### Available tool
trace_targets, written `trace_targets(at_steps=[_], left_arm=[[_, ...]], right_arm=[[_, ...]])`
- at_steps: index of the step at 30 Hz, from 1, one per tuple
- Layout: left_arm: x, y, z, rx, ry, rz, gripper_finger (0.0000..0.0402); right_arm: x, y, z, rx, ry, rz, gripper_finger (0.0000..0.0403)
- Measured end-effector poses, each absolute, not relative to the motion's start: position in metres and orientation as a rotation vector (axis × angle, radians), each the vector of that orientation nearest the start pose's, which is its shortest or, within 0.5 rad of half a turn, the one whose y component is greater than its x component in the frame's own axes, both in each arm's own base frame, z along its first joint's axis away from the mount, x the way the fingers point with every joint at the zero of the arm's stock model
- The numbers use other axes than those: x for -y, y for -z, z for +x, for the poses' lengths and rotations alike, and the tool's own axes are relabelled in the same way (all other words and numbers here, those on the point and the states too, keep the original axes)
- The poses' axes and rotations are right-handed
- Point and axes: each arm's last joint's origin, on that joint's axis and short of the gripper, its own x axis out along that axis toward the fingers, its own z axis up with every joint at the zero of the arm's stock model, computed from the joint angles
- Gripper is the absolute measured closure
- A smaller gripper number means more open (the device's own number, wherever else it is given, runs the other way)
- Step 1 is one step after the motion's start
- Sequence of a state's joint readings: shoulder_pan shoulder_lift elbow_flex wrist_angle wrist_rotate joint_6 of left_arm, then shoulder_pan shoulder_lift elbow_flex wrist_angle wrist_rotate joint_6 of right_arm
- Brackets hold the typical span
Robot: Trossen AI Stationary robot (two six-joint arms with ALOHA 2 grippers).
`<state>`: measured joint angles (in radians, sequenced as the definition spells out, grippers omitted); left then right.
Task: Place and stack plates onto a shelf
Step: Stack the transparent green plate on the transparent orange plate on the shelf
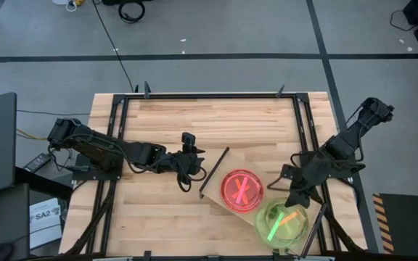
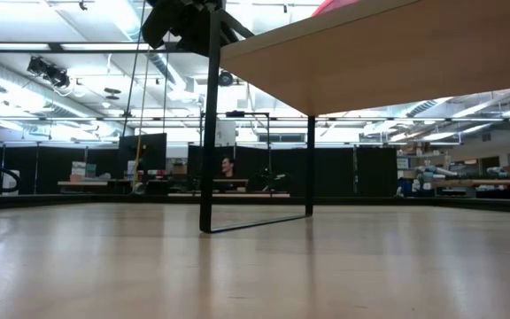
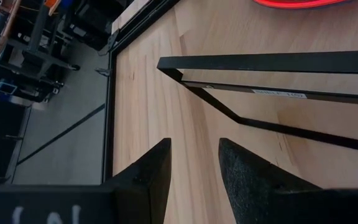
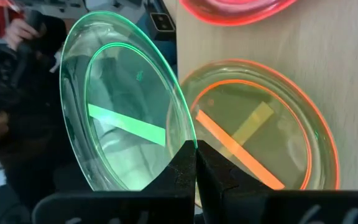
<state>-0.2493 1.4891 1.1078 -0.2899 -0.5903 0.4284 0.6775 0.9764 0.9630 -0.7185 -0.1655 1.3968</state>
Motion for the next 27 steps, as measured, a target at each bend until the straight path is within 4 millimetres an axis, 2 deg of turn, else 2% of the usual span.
trace_targets(at_steps=[7,17,27], left_arm=[[0.063,-0.274,0.314,-0.683,-0.193,0.686,0.026],[0.063,-0.274,0.314,-0.683,-0.193,0.686,0.026],[0.063,-0.274,0.314,-0.683,-0.193,0.686,0.026]], right_arm=[[-0.132,-0.308,0.145,-1.149,-0.132,1.011,0.0394],[-0.12,-0.296,0.13,-1.293,0.033,0.9,0.0393],[-0.118,-0.297,0.127,-1.297,0.016,0.895,0.0393]])
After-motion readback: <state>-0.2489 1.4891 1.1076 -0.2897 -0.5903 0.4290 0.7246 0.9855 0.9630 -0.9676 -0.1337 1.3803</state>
